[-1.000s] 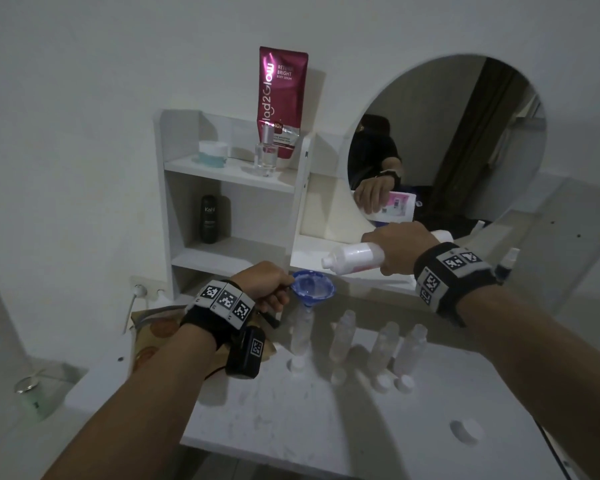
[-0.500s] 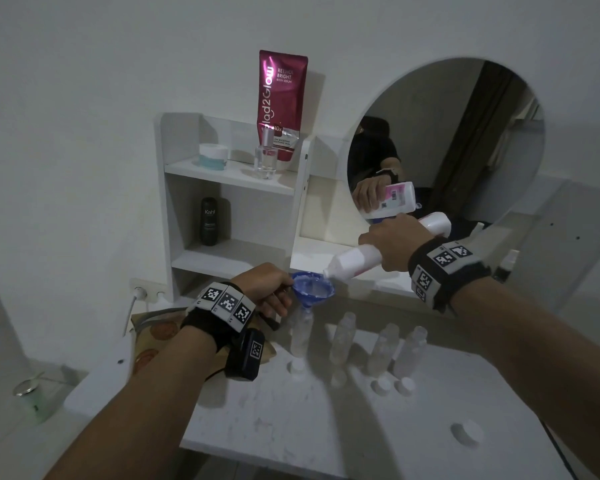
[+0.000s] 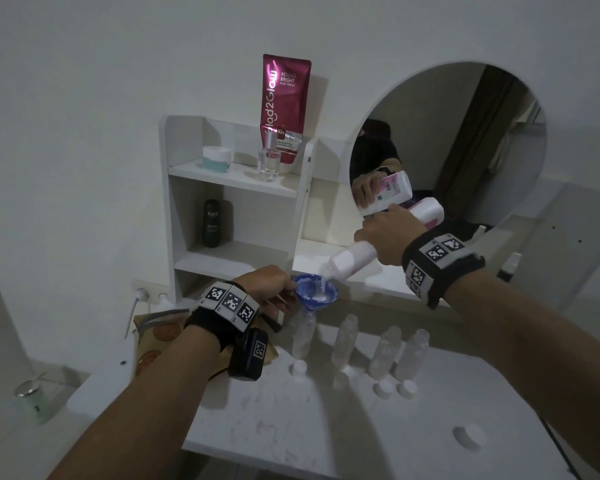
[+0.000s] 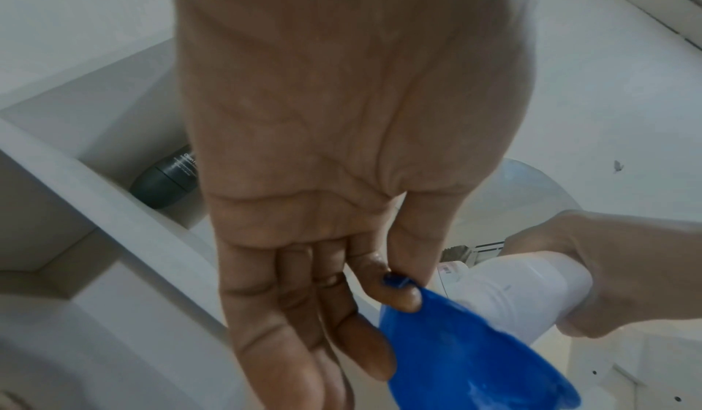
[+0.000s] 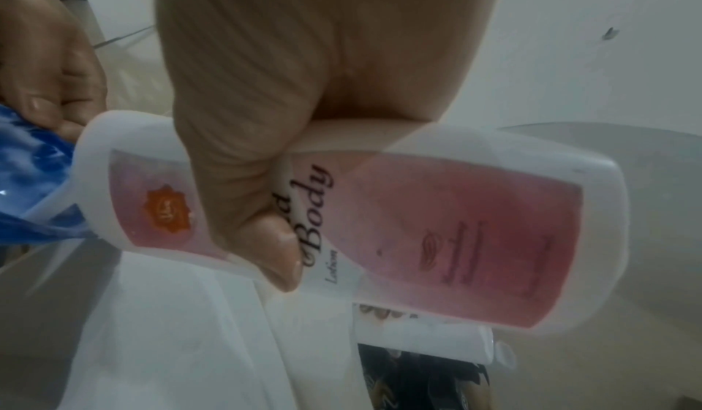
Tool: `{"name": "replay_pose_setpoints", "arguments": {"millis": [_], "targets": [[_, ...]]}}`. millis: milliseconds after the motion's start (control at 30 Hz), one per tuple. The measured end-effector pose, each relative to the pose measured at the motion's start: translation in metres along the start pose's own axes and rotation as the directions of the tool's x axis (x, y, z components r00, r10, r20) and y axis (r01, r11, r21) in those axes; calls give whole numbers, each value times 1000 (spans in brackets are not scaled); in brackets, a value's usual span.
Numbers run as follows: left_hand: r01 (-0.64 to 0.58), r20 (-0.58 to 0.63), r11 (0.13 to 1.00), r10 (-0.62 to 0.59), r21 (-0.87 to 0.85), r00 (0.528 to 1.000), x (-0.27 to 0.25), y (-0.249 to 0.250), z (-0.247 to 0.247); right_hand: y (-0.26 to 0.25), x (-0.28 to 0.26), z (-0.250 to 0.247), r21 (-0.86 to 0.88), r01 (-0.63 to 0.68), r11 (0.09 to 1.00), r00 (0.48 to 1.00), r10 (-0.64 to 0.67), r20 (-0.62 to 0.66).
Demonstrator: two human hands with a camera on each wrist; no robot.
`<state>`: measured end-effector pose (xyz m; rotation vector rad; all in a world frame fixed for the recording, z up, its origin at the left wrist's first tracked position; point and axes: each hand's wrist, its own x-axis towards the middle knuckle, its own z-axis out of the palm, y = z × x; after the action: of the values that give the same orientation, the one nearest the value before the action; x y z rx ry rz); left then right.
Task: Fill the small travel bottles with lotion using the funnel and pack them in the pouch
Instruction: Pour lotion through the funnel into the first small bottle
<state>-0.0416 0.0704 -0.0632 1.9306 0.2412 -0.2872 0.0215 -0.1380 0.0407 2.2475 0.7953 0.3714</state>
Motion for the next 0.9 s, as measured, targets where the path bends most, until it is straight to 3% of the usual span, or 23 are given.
{"name": "replay_pose_setpoints", "arguments": {"millis": [900], "targets": [[14, 7, 999, -14, 29, 1000, -4, 1, -1, -4, 11, -25, -145, 62, 988, 998, -64, -7]]}}
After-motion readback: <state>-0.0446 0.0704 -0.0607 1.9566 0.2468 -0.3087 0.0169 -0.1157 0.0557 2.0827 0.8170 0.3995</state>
